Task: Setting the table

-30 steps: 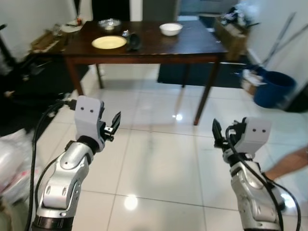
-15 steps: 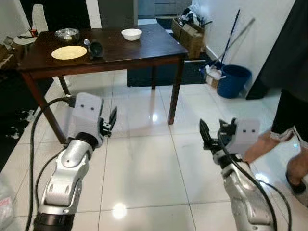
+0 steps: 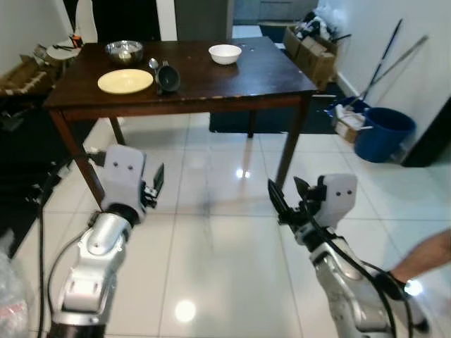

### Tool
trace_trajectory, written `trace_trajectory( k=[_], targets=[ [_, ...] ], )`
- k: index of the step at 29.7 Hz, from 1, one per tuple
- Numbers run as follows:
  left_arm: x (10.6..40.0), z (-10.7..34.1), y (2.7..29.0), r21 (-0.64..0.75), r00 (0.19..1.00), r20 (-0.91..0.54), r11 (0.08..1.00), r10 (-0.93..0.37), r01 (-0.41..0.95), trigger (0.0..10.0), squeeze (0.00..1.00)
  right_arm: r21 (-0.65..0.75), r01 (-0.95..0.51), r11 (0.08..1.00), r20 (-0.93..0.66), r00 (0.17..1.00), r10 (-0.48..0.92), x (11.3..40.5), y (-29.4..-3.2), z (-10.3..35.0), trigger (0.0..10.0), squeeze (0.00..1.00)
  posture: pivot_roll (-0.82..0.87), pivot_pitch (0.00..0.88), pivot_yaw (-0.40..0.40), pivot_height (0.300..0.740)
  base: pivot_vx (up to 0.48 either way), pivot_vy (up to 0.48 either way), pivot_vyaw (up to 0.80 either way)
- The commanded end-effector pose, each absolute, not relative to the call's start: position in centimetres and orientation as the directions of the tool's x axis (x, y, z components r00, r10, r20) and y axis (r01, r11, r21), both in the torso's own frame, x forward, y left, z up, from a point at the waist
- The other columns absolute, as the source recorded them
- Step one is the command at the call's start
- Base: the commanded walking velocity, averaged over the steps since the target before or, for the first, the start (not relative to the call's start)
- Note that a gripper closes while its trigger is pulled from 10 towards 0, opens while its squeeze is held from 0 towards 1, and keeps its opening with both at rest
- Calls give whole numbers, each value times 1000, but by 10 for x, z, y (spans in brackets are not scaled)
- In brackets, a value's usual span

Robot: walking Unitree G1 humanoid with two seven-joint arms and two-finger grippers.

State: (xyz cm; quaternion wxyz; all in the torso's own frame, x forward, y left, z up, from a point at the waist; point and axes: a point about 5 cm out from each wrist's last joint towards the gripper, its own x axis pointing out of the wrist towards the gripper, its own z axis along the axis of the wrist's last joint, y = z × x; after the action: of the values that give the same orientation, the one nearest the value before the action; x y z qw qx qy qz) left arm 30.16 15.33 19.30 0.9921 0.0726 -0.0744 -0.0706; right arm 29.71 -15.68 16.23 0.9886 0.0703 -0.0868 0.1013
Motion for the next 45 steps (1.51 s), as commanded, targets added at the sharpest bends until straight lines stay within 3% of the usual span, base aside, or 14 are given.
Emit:
trace_trajectory(
  k=[1, 20, 45],
  targets=[
    [300, 194, 159, 174, 981, 144, 979, -128, 103, 10000, 0, 128, -205, 970, 180, 967, 180, 297, -155, 161, 10000, 0, -12, 8, 69, 740, 480, 0, 0],
    [299, 185, 167, 168, 989, 111, 982, -99, 80, 10000, 0, 104, -208, 973, 200, 962, 184, 296, -153, 163, 10000, 0, -19, 0, 85, 740, 480, 0, 0],
    [305, 191, 155, 178, 979, 134, 976, -154, 129, 10000, 0, 99, -167, 981, 207, 968, 144, 298, -159, 163, 10000, 0, -26, 0, 104, 740, 472, 0, 0]
  ],
)
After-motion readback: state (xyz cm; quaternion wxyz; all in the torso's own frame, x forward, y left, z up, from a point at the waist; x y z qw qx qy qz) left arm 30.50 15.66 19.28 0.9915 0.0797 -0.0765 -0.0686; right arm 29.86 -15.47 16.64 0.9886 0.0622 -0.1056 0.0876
